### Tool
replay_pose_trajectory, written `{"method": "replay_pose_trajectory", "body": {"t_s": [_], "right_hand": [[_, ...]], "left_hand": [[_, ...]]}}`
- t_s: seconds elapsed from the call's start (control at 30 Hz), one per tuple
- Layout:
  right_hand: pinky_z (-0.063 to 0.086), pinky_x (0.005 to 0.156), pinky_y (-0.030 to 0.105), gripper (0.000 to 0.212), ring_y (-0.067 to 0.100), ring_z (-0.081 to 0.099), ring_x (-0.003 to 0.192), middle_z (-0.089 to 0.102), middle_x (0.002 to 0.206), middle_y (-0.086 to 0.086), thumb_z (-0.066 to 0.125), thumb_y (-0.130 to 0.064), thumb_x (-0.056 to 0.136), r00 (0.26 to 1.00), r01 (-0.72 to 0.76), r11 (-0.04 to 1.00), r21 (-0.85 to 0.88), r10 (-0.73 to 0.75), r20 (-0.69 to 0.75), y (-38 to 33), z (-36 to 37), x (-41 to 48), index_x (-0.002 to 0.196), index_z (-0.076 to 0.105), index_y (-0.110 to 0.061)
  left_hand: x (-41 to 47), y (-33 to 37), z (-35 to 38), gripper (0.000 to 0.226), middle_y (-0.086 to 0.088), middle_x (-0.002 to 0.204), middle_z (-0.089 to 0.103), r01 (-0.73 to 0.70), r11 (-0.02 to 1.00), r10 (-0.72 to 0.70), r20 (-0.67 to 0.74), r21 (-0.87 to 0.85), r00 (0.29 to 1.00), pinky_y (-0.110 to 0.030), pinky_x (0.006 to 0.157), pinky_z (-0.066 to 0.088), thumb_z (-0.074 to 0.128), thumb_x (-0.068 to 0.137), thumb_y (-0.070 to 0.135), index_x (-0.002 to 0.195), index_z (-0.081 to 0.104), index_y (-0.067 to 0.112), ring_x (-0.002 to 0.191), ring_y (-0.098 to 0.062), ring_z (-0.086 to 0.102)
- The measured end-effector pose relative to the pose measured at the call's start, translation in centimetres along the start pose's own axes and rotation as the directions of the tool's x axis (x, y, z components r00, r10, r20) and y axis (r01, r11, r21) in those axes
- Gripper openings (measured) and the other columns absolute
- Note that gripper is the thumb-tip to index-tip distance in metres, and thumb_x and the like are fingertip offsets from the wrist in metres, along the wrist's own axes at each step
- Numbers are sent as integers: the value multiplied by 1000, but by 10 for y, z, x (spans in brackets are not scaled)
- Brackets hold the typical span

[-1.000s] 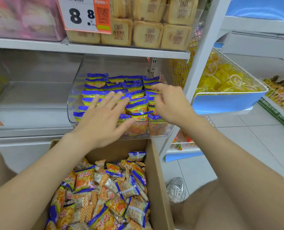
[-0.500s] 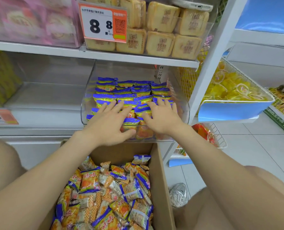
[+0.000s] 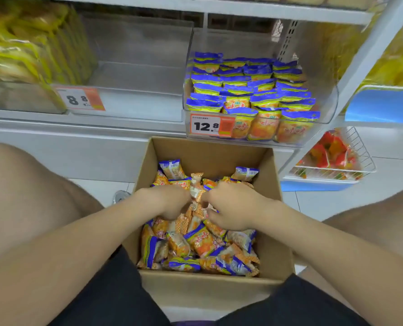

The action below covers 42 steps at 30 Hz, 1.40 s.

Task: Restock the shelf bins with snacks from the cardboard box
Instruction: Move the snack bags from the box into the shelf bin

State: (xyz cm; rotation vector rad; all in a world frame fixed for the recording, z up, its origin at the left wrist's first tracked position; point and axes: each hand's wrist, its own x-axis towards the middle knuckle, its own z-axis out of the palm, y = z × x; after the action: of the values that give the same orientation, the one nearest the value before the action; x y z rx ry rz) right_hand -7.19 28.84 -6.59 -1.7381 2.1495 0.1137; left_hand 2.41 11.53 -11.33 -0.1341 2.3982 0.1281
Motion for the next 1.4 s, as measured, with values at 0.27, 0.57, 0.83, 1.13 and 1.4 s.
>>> {"method": "replay_pose_trajectory", "body": {"t_s": [0.27,0.57,0.83,1.13,1.4], "right_hand": [[43,56,33,31,29,65,90,66,107,8,48,-24,102,973,105,990,-95,-83,215,-11,20,26,129,61,-17],[53,78,45,26,28,60,97,58,101,6,54,-32,103,960,-118,992,-34,123,251,38,-16,22,122,57,-14],[61,77,32,51,7,74,88,74,106,-6,88,-32,84,961,-118,643,757,265,-75,50,-70,-6,127,59,-27],[58,94,42,52,28,74,108,76,117,9,81,-23,88,730,389,-77,918,634,-256,28,-90,-9,132,54,-27],[59,92,30,45,12,76,103,77,115,0,76,-17,95,596,422,77,903,727,-340,45,-121,32,134,53,-15]], "left_hand": [[35,5,78,61,-8,139,53,-148,989,145,260,-8,955,-36,71,48,68,89,-9,139,52,21,113,-30,59],[18,-11,-10,35,-1,131,65,-214,915,173,-145,-342,974,-39,100,50,56,107,38,137,62,21,116,-20,62],[-51,-16,-85,20,-3,108,76,-434,435,-44,-500,-789,865,-38,73,66,58,107,29,120,70,18,95,-17,77],[-61,1,-112,16,4,93,78,-633,352,-298,-724,-689,622,-42,77,64,63,104,32,105,72,19,86,-13,76],[-51,-30,-152,36,6,115,55,-239,917,-230,-913,-319,337,-38,89,47,49,105,56,118,67,27,108,-16,53]]}}
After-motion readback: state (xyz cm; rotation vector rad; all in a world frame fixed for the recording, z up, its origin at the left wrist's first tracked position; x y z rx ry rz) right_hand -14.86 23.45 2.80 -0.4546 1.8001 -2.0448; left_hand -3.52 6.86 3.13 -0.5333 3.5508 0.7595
